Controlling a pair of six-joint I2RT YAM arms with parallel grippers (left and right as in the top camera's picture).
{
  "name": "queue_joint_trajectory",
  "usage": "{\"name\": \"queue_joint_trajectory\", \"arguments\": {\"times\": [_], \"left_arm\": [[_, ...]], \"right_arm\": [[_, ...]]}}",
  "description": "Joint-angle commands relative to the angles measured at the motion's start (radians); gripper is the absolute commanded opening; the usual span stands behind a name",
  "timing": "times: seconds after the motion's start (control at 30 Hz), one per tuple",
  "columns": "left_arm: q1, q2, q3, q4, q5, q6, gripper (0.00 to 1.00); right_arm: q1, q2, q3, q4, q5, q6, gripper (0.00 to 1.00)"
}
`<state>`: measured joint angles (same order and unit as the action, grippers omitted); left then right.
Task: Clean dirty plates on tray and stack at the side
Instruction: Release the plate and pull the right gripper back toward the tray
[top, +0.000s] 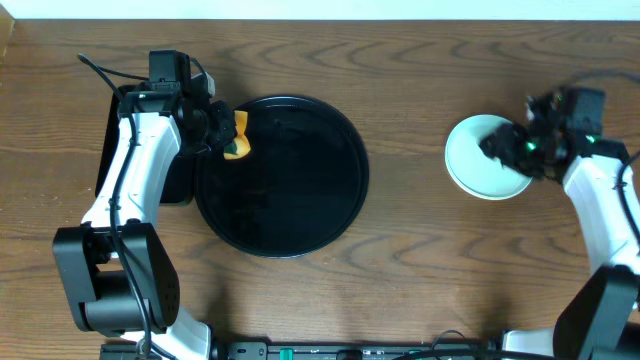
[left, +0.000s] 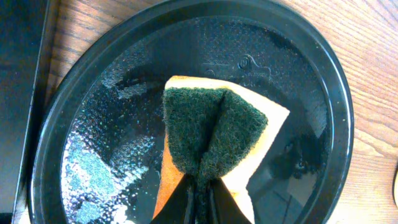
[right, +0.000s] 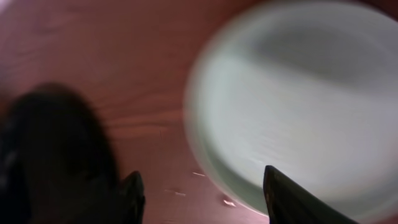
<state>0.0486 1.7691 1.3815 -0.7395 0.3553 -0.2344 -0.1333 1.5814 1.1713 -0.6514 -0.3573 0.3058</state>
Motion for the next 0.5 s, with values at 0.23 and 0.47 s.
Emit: {"name": "queue_joint_trajectory", "arguments": {"times": [0.23,0.47], "left_arm": [[0.000,0.008,-0.003,0.000,-0.009,0.016,0.07],[0.008,0.007,-0.003,-0.003,-0.119,0.070,0.08]], "right_arm": [[0.381,0.128,0.026,0.116,0.070,0.098,0.60],[0.517,0.304,0.027,0.227,0.070,0.139,0.59]]}}
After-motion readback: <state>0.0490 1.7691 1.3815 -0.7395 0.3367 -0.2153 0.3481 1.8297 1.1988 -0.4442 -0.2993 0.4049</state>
